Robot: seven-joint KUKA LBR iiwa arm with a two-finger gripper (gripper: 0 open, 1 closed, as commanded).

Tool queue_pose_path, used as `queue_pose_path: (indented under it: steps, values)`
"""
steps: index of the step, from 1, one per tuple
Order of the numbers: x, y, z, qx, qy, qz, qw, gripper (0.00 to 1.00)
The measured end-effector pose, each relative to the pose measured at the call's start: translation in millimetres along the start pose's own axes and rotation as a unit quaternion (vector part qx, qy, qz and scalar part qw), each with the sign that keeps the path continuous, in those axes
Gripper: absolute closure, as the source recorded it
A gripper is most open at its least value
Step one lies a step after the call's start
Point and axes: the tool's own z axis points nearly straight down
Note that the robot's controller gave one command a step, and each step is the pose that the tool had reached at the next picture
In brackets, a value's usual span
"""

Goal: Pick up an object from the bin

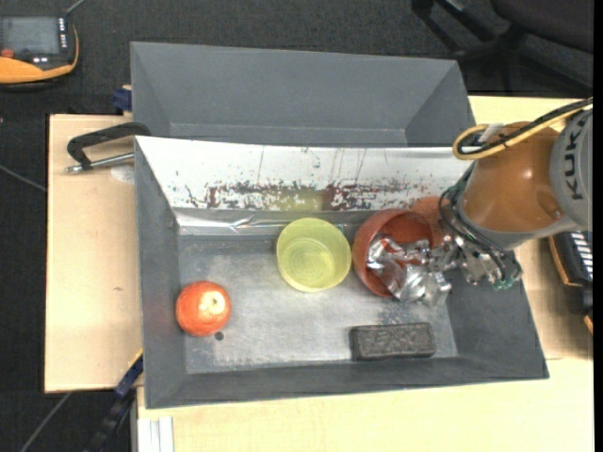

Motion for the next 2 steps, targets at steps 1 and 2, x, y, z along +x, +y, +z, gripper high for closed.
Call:
queue_pose_path:
  steps: [1, 2]
  values:
    - [0.6, 0.0, 0.9, 0.0, 0.0009, 0.0, 1.0, 0.0]
    - [-60.0, 18.2, -0.1, 0.002, -0.0047, -0.042, 0.9991, 0.0]
